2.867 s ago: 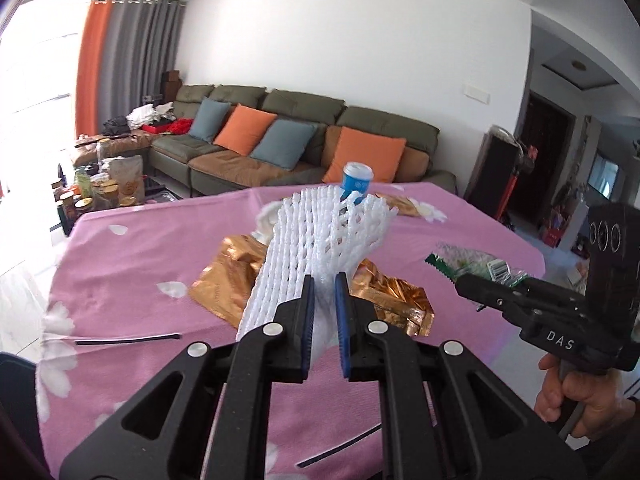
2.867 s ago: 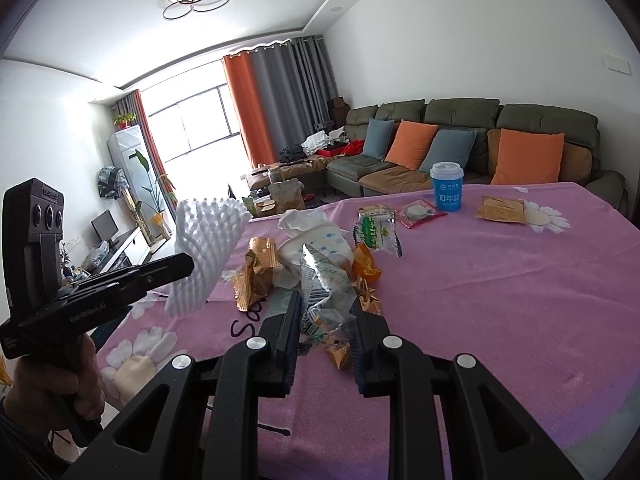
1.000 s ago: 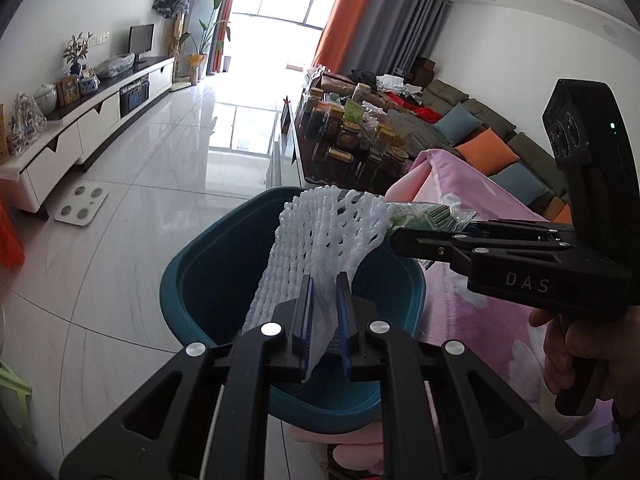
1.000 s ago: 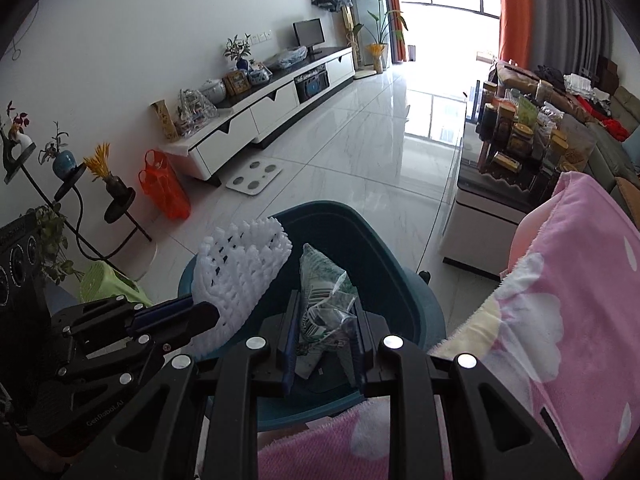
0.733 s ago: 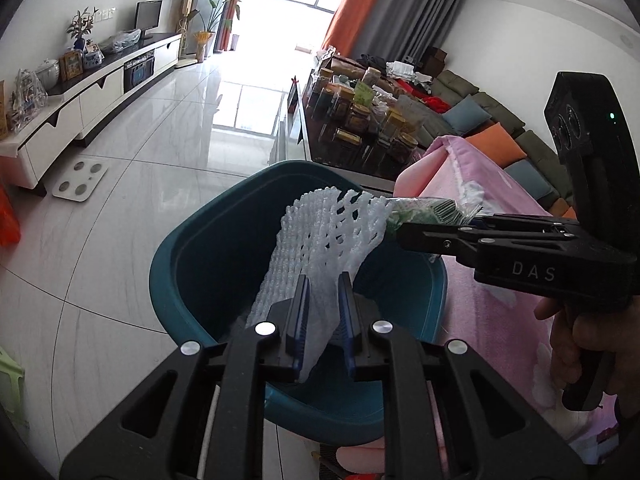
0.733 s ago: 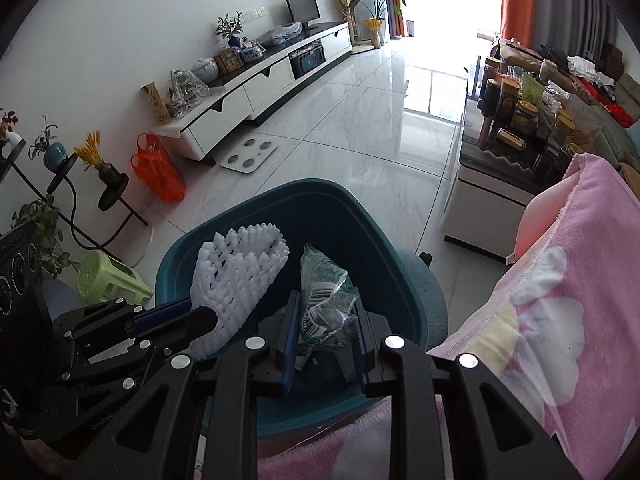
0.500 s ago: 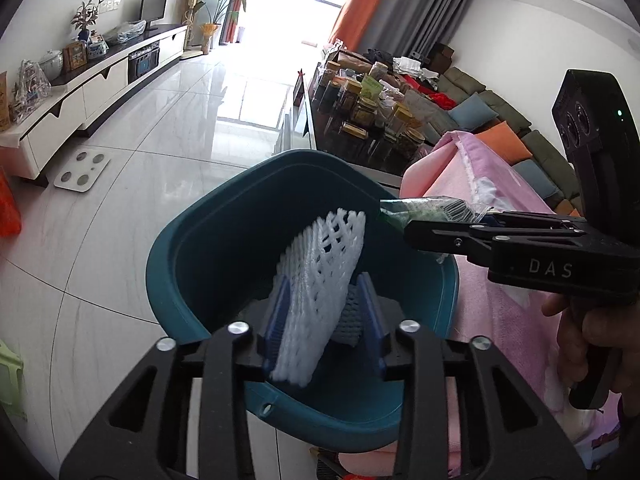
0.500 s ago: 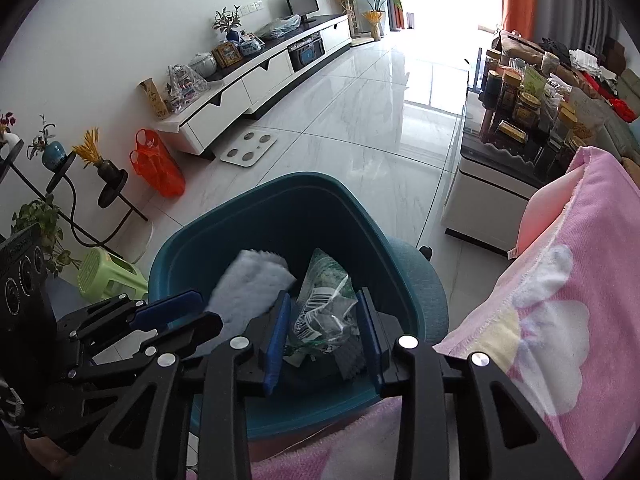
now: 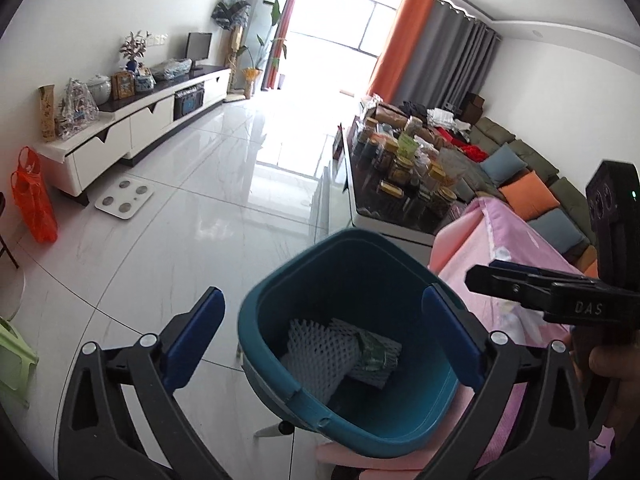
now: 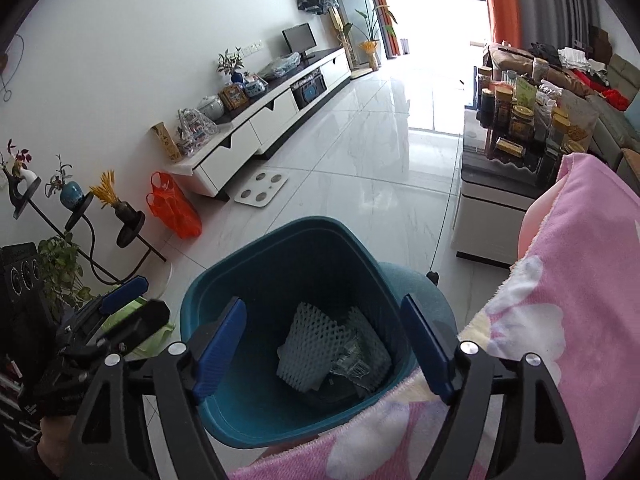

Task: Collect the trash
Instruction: 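Move both tools back over the table toward the gold wrappers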

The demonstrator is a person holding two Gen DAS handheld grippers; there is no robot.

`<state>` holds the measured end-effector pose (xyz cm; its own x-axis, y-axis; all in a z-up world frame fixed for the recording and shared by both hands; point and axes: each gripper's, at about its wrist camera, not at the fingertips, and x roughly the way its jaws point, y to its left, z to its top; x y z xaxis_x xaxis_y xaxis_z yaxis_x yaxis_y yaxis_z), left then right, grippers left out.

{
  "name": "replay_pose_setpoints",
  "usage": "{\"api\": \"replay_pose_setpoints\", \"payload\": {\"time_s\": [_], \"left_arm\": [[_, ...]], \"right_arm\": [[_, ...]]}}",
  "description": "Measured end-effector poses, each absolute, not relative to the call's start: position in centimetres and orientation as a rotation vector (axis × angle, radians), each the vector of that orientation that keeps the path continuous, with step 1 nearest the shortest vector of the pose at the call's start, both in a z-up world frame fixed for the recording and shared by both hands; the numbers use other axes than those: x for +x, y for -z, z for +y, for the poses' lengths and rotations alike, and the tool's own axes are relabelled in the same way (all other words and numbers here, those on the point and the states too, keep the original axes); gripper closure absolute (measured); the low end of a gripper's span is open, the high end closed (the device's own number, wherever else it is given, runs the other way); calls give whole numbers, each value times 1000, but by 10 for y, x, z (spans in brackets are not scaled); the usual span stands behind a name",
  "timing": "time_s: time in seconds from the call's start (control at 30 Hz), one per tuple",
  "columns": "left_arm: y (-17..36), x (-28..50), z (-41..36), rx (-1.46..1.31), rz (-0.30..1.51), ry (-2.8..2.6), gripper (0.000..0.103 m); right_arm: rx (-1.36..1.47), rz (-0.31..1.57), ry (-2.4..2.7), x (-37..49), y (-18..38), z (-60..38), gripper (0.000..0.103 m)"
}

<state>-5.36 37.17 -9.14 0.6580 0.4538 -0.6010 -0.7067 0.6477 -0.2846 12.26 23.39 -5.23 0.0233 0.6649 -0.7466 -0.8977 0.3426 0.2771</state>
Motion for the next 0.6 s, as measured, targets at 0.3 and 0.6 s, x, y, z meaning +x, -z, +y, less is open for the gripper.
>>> {"api": "replay_pose_setpoints", "payload": {"time_s": [0.3, 0.6], "left_arm": [[29, -81, 352, -436, 363, -737, 6], [-36, -55, 268, -243, 221, -584, 6]], "right_arm": [[-203, 647, -1206, 103, -2, 152, 7], [-105, 447, -1050, 89, -36, 39, 7]]}}
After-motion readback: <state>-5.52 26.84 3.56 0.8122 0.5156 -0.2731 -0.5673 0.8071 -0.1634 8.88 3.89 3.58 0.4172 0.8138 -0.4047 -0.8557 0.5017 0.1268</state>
